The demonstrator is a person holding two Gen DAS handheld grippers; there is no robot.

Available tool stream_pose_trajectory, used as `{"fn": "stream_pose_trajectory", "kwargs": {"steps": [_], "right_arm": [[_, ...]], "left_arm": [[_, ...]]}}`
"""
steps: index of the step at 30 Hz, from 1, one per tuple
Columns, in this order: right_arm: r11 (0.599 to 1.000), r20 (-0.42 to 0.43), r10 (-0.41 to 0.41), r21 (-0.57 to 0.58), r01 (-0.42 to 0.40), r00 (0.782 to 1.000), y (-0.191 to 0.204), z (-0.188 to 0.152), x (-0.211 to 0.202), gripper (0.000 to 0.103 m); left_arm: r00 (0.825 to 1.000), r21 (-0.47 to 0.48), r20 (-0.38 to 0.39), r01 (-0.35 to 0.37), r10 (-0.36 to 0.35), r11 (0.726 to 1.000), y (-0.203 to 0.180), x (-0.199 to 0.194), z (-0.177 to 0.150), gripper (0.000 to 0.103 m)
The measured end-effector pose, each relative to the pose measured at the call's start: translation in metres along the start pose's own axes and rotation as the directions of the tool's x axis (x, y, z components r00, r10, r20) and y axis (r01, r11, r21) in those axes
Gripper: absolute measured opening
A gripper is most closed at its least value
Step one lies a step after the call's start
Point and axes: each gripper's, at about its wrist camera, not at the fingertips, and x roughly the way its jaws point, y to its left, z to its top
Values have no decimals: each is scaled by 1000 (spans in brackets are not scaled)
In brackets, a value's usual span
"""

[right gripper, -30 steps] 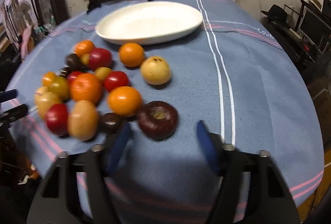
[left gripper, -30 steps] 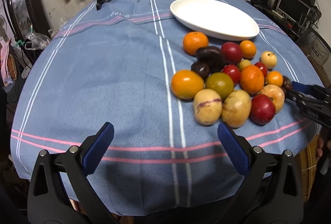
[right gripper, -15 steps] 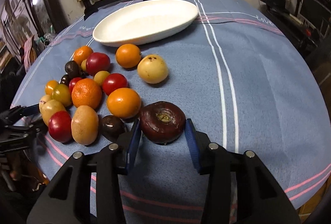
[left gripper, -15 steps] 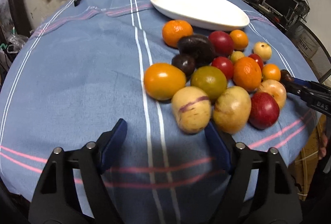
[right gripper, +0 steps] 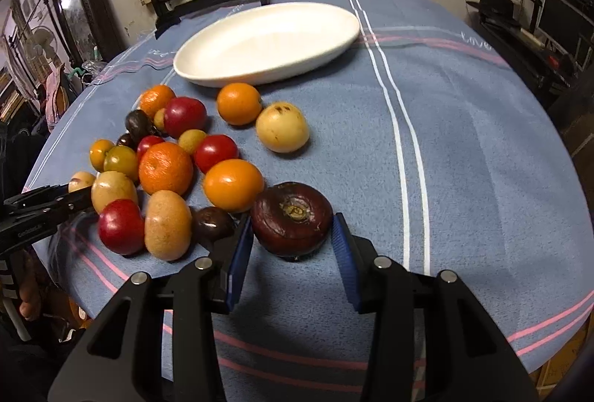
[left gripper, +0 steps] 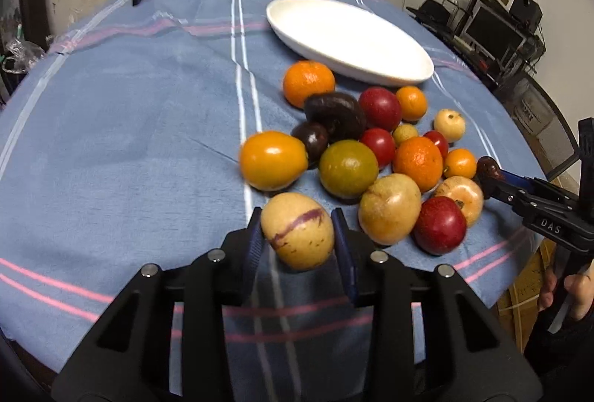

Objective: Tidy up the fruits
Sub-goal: 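Carry both held fruits onto the white plate and open both grippers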

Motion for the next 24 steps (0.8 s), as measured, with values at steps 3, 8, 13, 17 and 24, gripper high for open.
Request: {"fn": "stream_pose_trajectory", "kwargs": {"steps": [3,8,13,17,24], "right_arm": [[1000,30,9,-11,-9,999,4,5,-9,44],[1000,58,15,-27,-14,998,8,19,-14,44],[997,67,34,-69,-29,997,14,48,-8,44],[990,83,72,-131,-61,994,19,104,7,44],[989,30,75,-131,-70,997,6,220,93,44]], "left_arm": [[999,6,40,18,-19,1000,-3,-17,6,37],[997,33,66,35,-37,999,-13,-23,26,37],[997,67,69,38,-43,997,-24,-12,63,37],[998,74,55,34,-38,997,-26,15,126,37],[1000,44,-6,2,-1,999,-19,103,245,37]]}}
